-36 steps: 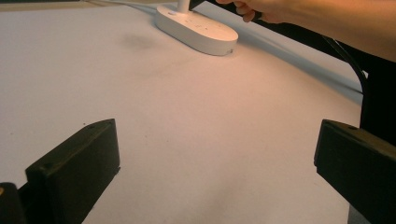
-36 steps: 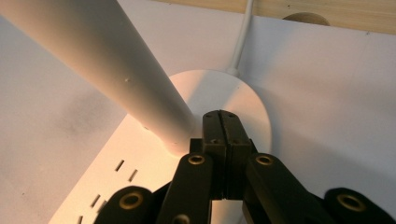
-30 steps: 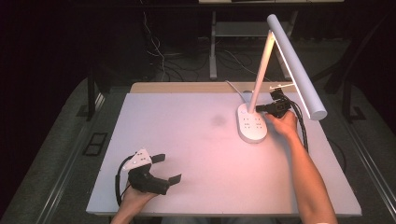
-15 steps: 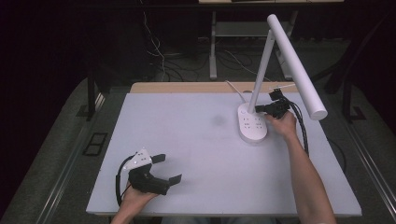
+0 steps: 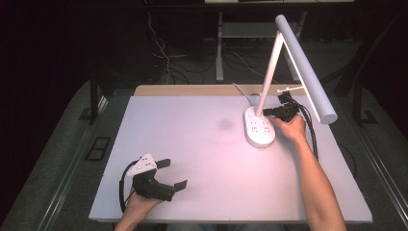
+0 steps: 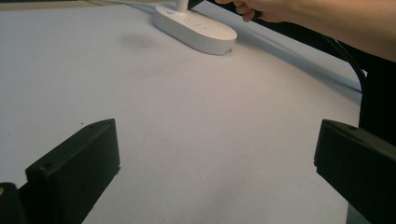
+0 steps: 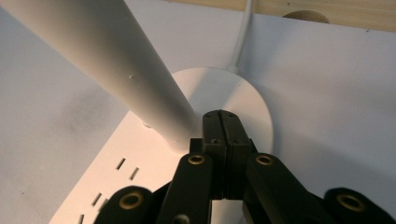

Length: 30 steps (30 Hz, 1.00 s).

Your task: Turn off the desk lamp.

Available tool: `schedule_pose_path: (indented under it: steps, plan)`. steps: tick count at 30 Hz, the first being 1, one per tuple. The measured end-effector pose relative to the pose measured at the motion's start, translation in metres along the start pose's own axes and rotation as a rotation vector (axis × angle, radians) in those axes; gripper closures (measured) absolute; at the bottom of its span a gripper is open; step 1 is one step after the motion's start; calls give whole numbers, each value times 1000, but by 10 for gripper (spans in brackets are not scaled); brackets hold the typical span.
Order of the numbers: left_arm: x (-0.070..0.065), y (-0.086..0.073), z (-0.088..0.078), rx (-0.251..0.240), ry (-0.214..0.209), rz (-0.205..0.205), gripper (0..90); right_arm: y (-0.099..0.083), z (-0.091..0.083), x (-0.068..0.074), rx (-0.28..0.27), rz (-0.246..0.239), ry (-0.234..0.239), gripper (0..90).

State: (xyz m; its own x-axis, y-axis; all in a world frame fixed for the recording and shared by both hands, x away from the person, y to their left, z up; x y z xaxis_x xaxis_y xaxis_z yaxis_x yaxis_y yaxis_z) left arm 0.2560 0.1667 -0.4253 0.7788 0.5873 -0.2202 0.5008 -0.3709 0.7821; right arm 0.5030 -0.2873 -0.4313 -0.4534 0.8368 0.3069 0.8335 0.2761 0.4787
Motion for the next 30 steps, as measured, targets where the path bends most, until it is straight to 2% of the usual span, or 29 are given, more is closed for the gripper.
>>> schedule_pose_path:
  steps: [5,7,9,20,25,30]
  plan:
    - [0,0,-1,-1,-1,-1,0,-1,1,1,2,-4,-8,900]
    - [0,0,0,-1,0,0,0,-4,1,1,-25,3,-5,900]
    - [0,0,0,0,0,0,0,-4,1,1,-28,8,-4,900]
    - [1,0,-1,-2,2,-5,0,-3,-2,5,-10,-17,-27,900]
    - [0,0,0,-1,-1,0,0,-3,-7,7,-21,-20,-24,900]
    - [0,0,-1,-5,-3,-2,0,-5,-15,8,-23,-21,-40,900]
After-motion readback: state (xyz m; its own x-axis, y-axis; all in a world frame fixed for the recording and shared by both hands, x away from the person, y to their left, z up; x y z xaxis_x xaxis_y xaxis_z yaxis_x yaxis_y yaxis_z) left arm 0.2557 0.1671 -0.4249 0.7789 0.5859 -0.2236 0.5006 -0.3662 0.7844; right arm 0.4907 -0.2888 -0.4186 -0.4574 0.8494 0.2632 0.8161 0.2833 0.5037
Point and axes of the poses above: each handheld gripper's, and its own axes: z roughly forward along the jaws, y roughly out of its top, x roughly to its left, the point moved 1 cm from there along z, roughly forward along the jaws, and after that the axes turned 13 degrees about x, right-handed, at the moved point
